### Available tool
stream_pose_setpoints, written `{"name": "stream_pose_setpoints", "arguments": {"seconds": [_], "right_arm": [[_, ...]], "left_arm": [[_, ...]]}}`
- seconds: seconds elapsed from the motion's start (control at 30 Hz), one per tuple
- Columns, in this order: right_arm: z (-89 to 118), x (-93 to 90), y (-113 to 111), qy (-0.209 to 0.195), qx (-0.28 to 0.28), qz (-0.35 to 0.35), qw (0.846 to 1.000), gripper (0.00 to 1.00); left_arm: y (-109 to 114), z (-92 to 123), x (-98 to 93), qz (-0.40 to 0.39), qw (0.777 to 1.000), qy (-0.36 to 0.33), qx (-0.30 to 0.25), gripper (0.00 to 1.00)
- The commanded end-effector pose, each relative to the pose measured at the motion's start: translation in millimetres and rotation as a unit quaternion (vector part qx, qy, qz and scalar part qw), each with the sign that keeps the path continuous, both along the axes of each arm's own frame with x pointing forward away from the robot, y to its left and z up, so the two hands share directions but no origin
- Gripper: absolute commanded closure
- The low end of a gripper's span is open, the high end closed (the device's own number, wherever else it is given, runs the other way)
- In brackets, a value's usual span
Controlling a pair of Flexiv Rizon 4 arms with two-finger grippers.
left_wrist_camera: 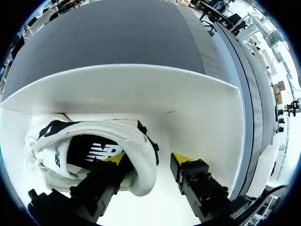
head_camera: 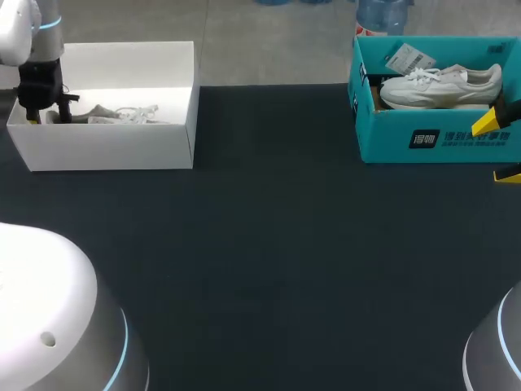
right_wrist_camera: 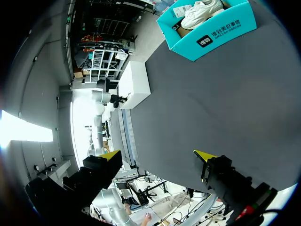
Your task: Take the shoe out of the shoebox, open the shoe tongue, remove and reinsert the insole, then place the shoe into the shoebox
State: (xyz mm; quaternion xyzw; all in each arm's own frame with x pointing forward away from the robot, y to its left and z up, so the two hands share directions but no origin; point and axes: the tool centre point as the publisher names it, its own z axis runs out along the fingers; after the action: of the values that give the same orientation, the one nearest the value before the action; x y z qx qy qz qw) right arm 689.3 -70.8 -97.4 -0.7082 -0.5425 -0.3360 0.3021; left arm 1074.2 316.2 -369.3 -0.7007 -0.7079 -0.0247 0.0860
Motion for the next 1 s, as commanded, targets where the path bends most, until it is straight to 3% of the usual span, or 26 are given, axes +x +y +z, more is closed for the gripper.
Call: {"name": "stream_pose_setpoints", "arguments": {"seconds": [0.03,0.43,0.83,1.0], "right_arm": [[-1,-0.4,0,0.0,-0.001,-0.001,1.0,0.0],[-1,-0.4,0,0.0,-0.001,-0.001,1.0,0.0],[-1,-0.4,0,0.0,-0.001,-0.001,1.0,0.0],[-1,-0.4,0,0.0,-0.001,-0.001,1.0,0.0]], "left_arm": [[0,28,-15.7,-0.003,1.0,-0.015,-0.009,0.0],[-13,110,-26.5,0.051,0.996,-0.045,-0.05,0.0],[-16,167,-21.0,0.097,0.993,-0.047,-0.041,0.0],[-21,176,-21.1,0.125,0.99,-0.063,-0.028,0.0]]}}
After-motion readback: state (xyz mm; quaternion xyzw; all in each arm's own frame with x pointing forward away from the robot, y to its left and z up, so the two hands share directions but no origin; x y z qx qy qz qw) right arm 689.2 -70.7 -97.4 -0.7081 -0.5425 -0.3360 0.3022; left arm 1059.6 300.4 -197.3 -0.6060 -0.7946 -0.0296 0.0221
